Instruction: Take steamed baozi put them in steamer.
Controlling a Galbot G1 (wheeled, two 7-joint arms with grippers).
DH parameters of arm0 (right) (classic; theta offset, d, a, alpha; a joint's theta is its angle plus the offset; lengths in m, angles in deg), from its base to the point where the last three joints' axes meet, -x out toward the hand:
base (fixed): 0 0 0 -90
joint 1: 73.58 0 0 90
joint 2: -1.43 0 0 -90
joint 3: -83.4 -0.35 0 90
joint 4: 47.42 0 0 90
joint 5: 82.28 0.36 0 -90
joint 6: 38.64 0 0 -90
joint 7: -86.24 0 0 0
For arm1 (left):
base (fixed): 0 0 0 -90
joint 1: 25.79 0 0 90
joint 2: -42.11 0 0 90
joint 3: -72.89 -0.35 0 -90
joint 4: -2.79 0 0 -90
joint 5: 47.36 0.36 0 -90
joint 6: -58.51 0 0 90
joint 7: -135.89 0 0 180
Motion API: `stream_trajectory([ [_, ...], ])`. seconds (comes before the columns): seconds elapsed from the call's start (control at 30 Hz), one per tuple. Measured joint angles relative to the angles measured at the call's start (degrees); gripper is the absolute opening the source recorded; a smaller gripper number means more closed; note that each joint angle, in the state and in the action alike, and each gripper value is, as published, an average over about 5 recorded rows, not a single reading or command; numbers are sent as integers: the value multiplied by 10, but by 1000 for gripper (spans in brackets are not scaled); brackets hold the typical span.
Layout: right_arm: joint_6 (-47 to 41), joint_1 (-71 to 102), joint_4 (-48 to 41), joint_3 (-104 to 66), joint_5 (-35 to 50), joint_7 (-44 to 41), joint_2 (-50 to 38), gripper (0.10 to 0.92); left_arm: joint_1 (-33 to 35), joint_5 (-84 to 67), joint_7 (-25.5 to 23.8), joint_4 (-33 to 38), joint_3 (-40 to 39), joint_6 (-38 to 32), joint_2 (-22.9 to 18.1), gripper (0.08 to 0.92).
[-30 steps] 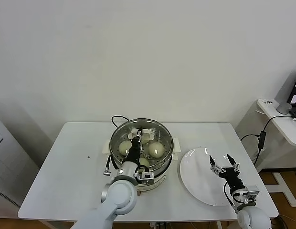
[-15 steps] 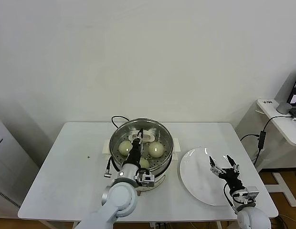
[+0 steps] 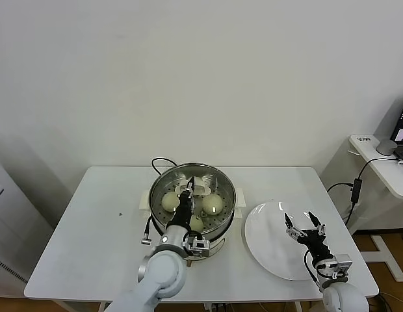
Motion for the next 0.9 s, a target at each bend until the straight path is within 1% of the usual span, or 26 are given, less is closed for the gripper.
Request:
stream_trajectory([
  [0.13, 0, 0, 0, -1, 1, -2, -1, 823, 3, -56, 1, 14, 8, 0, 4, 313],
  [0.33, 0, -2, 0, -1, 3, -6, -2, 823, 14, -196, -7, 60, 29, -16, 21, 486],
  [0.53, -8, -1, 7, 3, 8, -9, -7, 823, 23, -379, -26, 121, 73, -41, 50, 660],
  [0.67, -19, -1, 14, 9, 16, -7, -12, 823, 28, -527, -27, 156, 120, -48, 67, 768],
  [0.77, -26, 0, 21, 11, 22, -5, -18, 823, 34, -636, -13, 172, 166, -50, 73, 813],
  [0.9, -32, -2, 30, 9, 27, -3, -24, 823, 48, -763, 23, 178, 235, -50, 75, 822],
])
